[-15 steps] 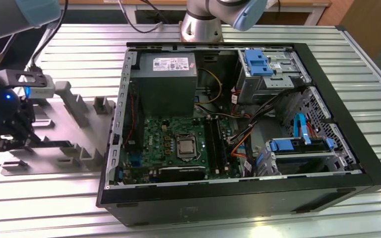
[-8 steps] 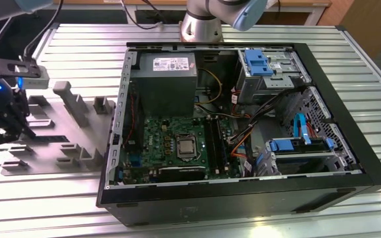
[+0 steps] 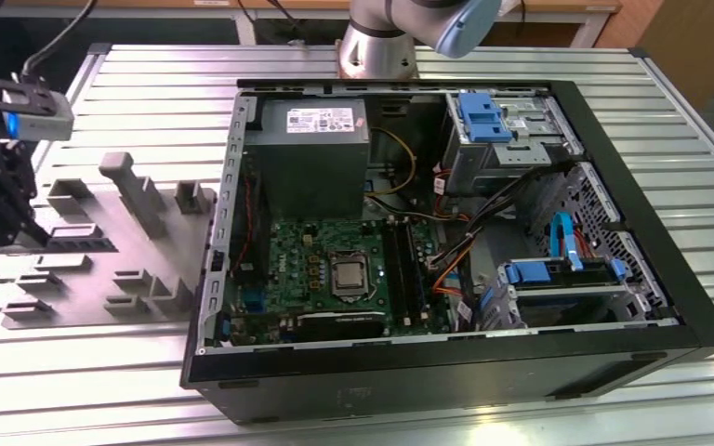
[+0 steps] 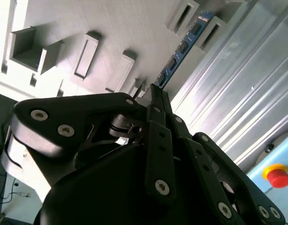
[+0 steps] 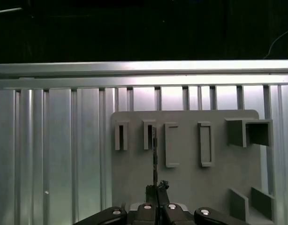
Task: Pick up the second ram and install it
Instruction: 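Pick up the second ram and move it above second insertion slot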
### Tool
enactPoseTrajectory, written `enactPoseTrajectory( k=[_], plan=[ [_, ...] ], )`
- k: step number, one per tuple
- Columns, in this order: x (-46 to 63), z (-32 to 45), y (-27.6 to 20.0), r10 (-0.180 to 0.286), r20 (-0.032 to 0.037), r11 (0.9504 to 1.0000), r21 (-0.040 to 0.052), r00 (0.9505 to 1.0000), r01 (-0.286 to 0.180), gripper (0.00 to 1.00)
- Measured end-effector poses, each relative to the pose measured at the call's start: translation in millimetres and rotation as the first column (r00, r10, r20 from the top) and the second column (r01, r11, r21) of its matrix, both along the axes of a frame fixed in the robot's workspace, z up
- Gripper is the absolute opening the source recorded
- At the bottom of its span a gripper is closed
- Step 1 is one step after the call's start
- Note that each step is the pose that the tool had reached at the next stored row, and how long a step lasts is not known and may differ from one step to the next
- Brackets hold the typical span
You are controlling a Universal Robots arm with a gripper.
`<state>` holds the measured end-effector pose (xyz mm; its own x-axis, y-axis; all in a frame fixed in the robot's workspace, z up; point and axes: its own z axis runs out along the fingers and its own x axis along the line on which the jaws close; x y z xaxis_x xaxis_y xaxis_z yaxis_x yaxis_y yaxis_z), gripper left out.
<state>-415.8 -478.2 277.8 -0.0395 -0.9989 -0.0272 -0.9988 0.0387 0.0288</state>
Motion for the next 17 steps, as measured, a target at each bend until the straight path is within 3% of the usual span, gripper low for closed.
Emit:
enactPoseTrajectory(
  k=[8, 17],
  plan=[
    [0.0, 35.1, 0.0, 0.000, 0.0002, 1.0000, 0.0001, 1.0000, 0.000, 0.12],
    [0.0, 68.8, 0.0, 0.000, 0.0001, 1.0000, 0.0001, 1.0000, 0.000, 0.12]
  ],
)
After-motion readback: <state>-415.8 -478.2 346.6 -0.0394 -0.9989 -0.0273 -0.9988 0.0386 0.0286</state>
